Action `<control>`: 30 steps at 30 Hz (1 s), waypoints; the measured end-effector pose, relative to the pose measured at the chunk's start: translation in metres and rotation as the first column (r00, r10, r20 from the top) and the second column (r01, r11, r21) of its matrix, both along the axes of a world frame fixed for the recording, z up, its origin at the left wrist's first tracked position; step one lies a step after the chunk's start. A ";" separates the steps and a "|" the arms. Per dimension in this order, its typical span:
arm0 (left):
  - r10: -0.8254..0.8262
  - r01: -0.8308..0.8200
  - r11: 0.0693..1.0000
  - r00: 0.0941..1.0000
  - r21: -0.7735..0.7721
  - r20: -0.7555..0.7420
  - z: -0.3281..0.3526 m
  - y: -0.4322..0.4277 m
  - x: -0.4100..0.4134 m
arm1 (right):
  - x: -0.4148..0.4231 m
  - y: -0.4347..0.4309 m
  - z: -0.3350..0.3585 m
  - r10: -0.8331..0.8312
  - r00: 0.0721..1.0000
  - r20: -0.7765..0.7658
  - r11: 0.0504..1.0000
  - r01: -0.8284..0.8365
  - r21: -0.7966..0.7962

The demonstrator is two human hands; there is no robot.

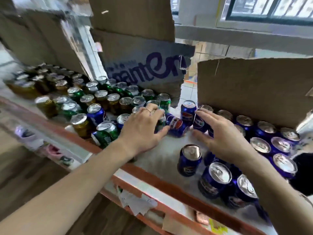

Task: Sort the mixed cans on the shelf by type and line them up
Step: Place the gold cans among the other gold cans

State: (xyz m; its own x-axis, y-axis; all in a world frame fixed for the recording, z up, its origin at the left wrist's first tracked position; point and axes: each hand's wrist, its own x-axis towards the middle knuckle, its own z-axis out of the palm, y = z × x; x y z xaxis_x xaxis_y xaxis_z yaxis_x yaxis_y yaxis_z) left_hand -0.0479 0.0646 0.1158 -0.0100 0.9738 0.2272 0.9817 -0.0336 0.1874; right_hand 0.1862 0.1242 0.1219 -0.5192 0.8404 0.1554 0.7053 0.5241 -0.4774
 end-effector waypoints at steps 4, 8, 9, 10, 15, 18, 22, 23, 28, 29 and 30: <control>0.035 -0.035 0.999 0.998 -0.009 0.042 -0.003 -0.024 -0.064 | -0.067 -0.021 0.003 -0.006 1.000 0.012 1.000 0.006 0.012; 0.072 -0.073 0.997 0.995 0.006 0.070 -0.010 -0.047 -0.128 | -0.123 -0.041 -0.006 0.011 1.000 0.026 1.000 -0.011 -0.008; 0.076 -0.077 0.997 0.994 0.005 0.084 -0.012 -0.052 -0.143 | -0.136 -0.045 -0.009 0.006 1.000 0.027 1.000 -0.006 -0.011; 0.077 -0.078 0.997 0.992 0.001 0.098 -0.016 -0.057 -0.157 | -0.148 -0.050 -0.012 -0.004 1.000 0.028 1.000 0.004 -0.014; 0.079 -0.076 0.997 0.988 -0.025 0.129 -0.033 -0.077 -0.216 | -0.198 -0.071 -0.023 -0.041 0.998 0.037 0.999 0.042 -0.027; 0.055 -0.052 0.998 0.990 -0.034 0.127 -0.039 -0.082 -0.237 | -0.219 -0.083 -0.025 -0.081 0.996 0.030 0.996 0.082 -0.031; 0.002 0.003 0.999 0.990 -0.036 0.139 -0.045 -0.085 -0.252 | -0.234 -0.099 -0.026 -0.111 0.993 0.027 0.993 0.112 -0.028; -0.005 0.010 0.999 0.989 -0.032 0.146 -0.046 -0.085 -0.254 | -0.235 -0.102 -0.026 -0.111 0.993 0.036 0.993 0.112 -0.026; -0.020 0.026 0.999 0.986 -0.033 0.165 -0.054 -0.084 -0.254 | -0.238 -0.104 -0.029 -0.125 0.990 0.059 0.991 0.128 -0.041; -0.020 0.028 0.999 0.986 -0.044 0.168 -0.056 -0.083 -0.253 | -0.238 -0.103 -0.030 -0.125 0.991 0.056 0.991 0.128 -0.044; -0.017 0.027 0.998 0.985 -0.055 0.170 -0.057 -0.083 -0.253 | -0.239 -0.102 -0.030 -0.121 0.991 0.055 0.991 0.124 -0.045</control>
State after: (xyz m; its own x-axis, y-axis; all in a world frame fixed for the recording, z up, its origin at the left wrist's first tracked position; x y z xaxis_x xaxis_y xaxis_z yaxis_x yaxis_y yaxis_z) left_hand -0.3008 -0.0186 0.0589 -0.0221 0.9854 0.1686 0.9349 -0.0394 0.3527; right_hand -0.0526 0.0220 0.0915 -0.4183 0.9040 0.0880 0.7875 0.4092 -0.4609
